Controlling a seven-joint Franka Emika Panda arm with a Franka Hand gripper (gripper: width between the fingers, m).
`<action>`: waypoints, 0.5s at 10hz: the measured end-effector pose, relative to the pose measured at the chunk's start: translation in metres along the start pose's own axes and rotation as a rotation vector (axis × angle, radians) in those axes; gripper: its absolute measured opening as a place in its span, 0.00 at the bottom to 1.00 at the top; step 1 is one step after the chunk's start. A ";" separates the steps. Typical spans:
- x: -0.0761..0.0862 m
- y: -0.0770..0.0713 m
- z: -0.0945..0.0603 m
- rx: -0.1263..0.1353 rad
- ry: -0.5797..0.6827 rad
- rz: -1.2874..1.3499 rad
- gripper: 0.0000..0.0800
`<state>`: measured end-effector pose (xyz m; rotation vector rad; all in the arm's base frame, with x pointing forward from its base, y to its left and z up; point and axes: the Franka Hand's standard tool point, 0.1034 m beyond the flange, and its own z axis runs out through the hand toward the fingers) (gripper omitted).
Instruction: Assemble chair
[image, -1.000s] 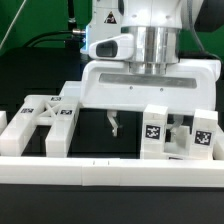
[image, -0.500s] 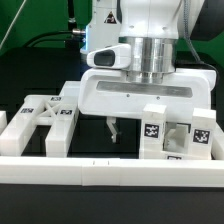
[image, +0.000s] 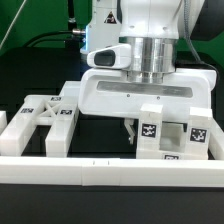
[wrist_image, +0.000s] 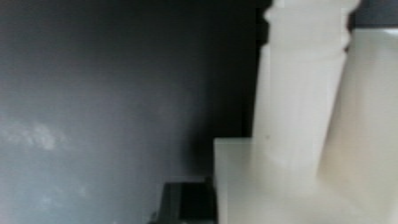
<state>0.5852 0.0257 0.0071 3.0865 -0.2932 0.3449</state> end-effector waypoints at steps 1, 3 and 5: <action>0.000 0.000 0.000 0.000 0.000 0.000 0.04; 0.003 0.004 -0.006 0.001 0.003 0.001 0.04; 0.007 0.009 -0.027 0.013 -0.007 0.002 0.04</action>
Offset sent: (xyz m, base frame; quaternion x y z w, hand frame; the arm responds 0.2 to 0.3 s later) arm -0.0154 -0.0121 0.0329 0.0070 -0.0256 -0.0138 0.9996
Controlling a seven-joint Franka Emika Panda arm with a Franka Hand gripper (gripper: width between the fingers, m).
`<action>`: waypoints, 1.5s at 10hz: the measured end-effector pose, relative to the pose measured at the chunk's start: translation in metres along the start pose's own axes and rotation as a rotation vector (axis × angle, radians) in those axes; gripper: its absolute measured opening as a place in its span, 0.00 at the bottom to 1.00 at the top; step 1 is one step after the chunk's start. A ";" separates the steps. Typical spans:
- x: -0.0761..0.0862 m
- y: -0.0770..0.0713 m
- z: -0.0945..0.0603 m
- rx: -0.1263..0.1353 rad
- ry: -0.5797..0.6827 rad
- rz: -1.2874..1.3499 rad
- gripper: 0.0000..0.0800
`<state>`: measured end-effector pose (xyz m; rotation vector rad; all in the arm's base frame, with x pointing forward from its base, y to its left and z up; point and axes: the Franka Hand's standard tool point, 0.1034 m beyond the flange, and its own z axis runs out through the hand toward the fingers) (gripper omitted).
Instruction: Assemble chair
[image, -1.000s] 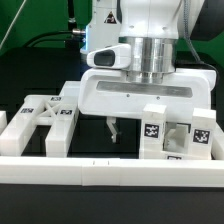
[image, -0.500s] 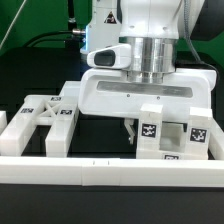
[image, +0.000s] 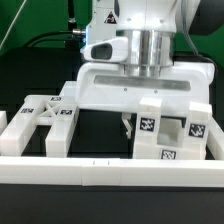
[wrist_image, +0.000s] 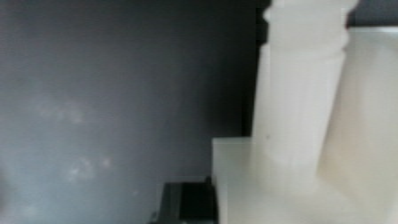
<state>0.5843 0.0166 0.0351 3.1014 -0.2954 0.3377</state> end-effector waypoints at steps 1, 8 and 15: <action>0.004 0.004 -0.013 0.006 -0.007 -0.003 0.04; 0.000 0.013 -0.027 0.037 -0.317 -0.016 0.04; -0.011 0.026 -0.041 0.059 -0.816 -0.051 0.04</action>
Offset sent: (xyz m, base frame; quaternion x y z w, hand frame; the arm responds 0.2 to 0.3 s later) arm 0.0000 0.0000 0.0000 0.0000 0.0000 0.0000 1.0000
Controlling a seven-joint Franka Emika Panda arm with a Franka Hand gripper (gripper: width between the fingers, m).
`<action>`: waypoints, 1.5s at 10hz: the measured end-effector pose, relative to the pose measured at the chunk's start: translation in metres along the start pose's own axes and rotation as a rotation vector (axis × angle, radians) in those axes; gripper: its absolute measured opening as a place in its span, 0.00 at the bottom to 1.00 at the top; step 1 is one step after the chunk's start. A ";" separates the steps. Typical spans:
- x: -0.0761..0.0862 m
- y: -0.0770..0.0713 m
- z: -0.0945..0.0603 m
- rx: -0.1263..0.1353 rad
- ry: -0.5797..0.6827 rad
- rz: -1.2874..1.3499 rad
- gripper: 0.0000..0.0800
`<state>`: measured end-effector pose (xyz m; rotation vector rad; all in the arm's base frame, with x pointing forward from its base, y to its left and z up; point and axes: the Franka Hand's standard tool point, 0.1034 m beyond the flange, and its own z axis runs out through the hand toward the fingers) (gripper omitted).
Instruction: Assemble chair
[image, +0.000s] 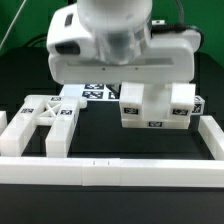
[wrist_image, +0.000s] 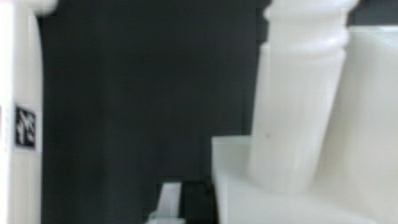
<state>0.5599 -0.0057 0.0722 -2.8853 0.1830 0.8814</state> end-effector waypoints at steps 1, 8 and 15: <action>-0.008 0.004 0.002 -0.007 -0.087 -0.012 0.04; -0.020 0.017 0.029 -0.044 -0.525 0.048 0.04; -0.030 0.025 0.044 -0.028 -0.571 0.076 0.66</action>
Offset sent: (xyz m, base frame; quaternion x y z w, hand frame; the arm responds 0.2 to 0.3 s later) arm 0.0065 -0.0020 0.0003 -0.0107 -0.1928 -0.0064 0.9812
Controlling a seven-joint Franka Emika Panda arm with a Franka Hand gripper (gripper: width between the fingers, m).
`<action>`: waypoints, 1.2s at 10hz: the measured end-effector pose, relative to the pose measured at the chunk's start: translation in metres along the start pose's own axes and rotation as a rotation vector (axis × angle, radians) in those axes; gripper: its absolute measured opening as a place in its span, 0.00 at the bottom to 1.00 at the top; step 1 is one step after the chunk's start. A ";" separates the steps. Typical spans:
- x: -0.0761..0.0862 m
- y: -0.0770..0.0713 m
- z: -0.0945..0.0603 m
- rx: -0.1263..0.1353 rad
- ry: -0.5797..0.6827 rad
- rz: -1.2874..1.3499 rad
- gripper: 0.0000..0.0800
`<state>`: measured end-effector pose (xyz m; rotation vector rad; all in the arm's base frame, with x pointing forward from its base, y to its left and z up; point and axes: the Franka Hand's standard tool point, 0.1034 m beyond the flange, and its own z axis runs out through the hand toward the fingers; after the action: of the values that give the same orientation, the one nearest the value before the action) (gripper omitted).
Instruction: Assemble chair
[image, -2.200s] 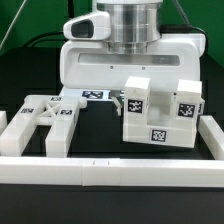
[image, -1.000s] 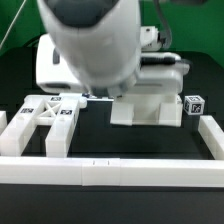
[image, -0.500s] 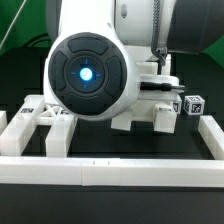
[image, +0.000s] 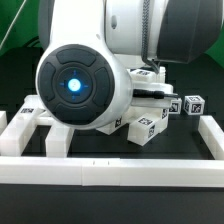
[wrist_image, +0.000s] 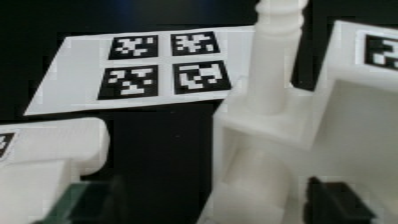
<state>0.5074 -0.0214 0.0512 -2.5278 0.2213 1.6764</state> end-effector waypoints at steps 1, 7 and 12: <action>0.001 0.002 -0.003 0.002 0.014 -0.005 0.76; -0.008 0.016 -0.024 0.006 0.101 -0.031 0.81; -0.004 0.015 -0.051 0.019 0.458 -0.032 0.81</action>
Offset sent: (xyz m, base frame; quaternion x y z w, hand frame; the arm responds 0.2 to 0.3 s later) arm 0.0163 -0.0066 0.0186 -0.0198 -0.0003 -0.0348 0.9992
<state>0.5498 -0.0441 0.0746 -2.8458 0.2262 1.0550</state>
